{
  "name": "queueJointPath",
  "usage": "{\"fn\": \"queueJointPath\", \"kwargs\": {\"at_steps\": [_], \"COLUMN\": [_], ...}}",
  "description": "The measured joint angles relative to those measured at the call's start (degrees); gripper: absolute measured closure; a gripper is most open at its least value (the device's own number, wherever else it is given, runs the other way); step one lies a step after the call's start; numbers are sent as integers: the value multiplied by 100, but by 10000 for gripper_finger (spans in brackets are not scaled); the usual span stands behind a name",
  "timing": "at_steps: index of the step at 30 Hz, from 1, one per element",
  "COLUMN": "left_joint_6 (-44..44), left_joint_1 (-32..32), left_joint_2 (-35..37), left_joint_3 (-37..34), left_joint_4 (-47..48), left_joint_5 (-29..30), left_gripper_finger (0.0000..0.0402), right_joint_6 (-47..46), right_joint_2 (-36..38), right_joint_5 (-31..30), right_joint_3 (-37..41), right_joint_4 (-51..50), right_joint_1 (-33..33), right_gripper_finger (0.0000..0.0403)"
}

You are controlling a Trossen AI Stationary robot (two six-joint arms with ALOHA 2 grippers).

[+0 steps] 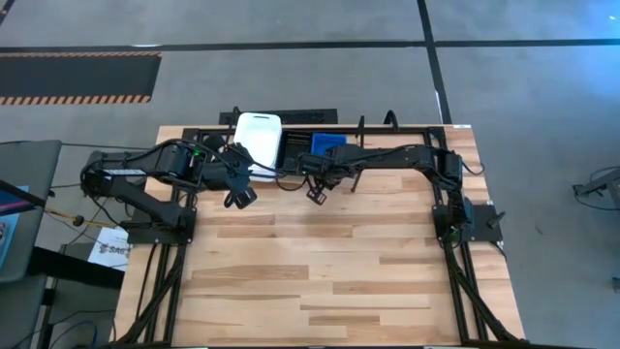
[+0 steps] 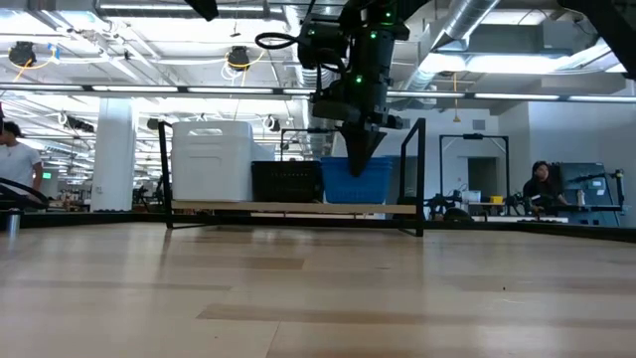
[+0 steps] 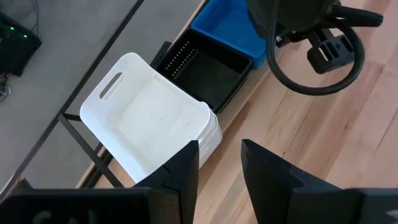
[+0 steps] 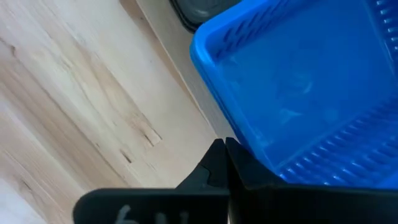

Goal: Stack baskets on shelf by color
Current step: Stack the blue bin on top of the blue bin on the shelf, then adjust the shelf

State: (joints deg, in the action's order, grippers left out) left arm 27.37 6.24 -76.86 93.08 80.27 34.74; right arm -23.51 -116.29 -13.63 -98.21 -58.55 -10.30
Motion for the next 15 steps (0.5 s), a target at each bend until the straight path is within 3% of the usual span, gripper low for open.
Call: {"fn": "queueJointPath", "kwargs": {"at_steps": [11,15], "left_joint_6": [-11,373], "left_joint_1": [0,2], "left_joint_2": [0,0], "left_joint_3": [0,0], "left_joint_4": [27,606], "left_joint_5": [55,716], "left_gripper_finger": [292,292], "right_joint_6": [-442,-741], "right_joint_2": [577,970], "right_joint_5": [-249,-557], "right_joint_3": [-145,-157], "right_joint_4": [45,27], "right_joint_1": [751,1085], "right_gripper_finger": [403,402]}}
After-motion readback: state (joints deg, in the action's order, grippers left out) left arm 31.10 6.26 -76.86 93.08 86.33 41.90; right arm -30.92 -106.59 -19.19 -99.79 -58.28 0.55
